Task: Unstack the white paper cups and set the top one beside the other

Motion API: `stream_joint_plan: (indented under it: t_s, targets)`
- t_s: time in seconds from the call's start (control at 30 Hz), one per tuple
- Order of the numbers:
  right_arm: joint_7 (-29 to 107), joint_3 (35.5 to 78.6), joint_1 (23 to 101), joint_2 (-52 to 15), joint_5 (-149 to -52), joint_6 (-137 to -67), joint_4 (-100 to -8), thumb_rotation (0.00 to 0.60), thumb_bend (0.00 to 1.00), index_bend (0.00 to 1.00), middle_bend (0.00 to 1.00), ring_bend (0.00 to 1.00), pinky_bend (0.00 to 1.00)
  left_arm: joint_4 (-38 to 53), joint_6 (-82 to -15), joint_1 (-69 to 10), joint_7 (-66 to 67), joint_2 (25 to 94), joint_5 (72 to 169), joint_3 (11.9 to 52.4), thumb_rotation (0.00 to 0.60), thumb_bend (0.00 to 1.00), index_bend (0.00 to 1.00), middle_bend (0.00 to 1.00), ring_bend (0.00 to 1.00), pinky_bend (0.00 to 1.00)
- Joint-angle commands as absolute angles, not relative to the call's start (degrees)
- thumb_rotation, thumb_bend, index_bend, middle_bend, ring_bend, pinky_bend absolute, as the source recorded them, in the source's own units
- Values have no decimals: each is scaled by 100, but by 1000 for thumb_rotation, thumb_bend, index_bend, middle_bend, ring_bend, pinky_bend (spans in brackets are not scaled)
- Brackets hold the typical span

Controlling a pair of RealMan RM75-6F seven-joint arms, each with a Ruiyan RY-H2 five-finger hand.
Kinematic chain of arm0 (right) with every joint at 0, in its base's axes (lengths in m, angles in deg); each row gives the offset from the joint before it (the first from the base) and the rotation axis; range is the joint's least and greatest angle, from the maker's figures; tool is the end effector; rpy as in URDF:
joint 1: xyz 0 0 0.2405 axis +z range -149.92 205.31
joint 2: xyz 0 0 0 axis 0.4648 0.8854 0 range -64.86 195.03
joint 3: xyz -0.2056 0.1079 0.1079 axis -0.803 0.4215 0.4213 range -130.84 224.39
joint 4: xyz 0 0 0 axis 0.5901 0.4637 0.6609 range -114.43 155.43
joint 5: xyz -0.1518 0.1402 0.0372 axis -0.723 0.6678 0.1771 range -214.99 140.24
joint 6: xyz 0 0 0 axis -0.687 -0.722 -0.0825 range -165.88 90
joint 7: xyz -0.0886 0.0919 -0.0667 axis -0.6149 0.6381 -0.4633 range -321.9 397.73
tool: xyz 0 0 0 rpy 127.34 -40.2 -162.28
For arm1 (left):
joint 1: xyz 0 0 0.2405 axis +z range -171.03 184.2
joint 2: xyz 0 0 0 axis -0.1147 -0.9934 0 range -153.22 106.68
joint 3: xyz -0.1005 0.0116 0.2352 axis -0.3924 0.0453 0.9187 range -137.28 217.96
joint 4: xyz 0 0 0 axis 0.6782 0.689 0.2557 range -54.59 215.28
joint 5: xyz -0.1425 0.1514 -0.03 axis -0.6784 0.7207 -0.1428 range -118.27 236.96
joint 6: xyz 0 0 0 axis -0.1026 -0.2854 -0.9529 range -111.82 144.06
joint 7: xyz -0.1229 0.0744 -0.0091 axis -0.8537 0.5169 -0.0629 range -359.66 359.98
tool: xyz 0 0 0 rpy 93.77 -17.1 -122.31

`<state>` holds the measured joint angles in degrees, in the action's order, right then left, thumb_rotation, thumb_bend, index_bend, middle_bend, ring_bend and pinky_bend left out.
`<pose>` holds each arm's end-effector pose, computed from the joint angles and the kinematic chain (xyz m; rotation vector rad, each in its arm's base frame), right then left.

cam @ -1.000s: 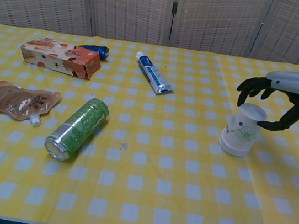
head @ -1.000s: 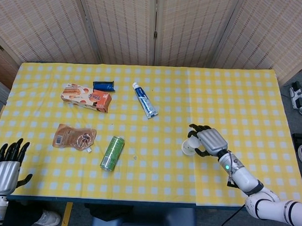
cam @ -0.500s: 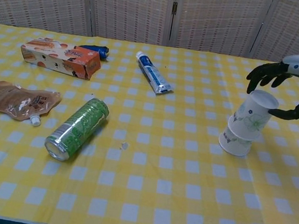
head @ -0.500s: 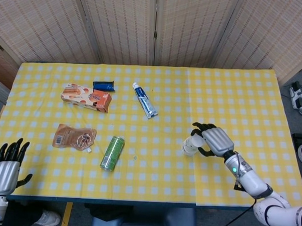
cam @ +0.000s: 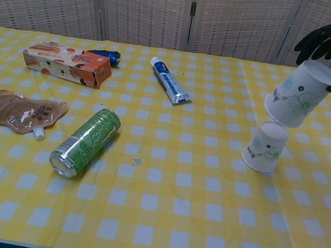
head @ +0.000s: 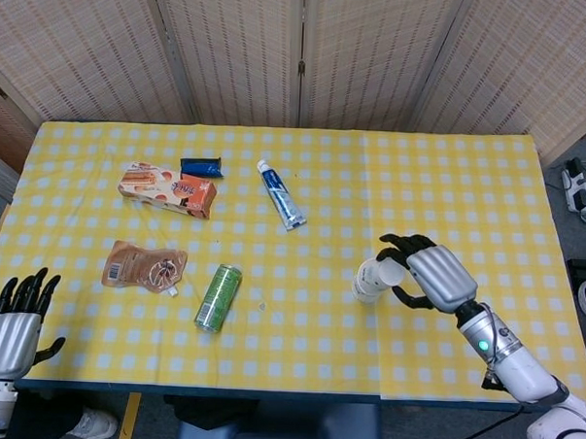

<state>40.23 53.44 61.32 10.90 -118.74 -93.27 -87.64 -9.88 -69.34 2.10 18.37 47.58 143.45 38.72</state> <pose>-0.1706 -0.2926 0.1302 1.9195 -1.0008 0.9935 -0.3137 0.1740 0.1237 -1.4446 -0.7544 -0.6923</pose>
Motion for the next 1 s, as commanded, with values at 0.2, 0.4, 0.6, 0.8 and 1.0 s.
stream_joint_plan:
  t_s: [0.2,0.4,0.6,0.8,1.0]
  targets:
    - [3583,5464,6566,567,-11522,-8803,-8573,600,429,413,185,214,197,-984,-6962,236,1828,4759,14350,3885,600,227,34,43,96,0]
    - [3049,5530,6943,-73,-10897,-8411,-8189,600,429,413,185,213,197,-912,-6977,276,1740,4762,14320,3895,600,227,34,43,96,0]
    - [2736,5545,7243,-488,-10376,-8126,-7868,600,429,413,185,213,197,-836,-6983,318,1657,4769,14285,3908,600,227,34,43,96,0]
    - [2408,5476,7414,-710,-10054,-8060,-7682,600,429,413,185,213,196,-785,-6957,321,1612,4793,14284,3916,600,227,34,43,95,0]
    - [2187,5381,7508,-804,-9810,-8044,-7603,600,429,413,185,213,197,-733,-6962,340,1553,4794,14255,3904,600,227,33,43,96,0]
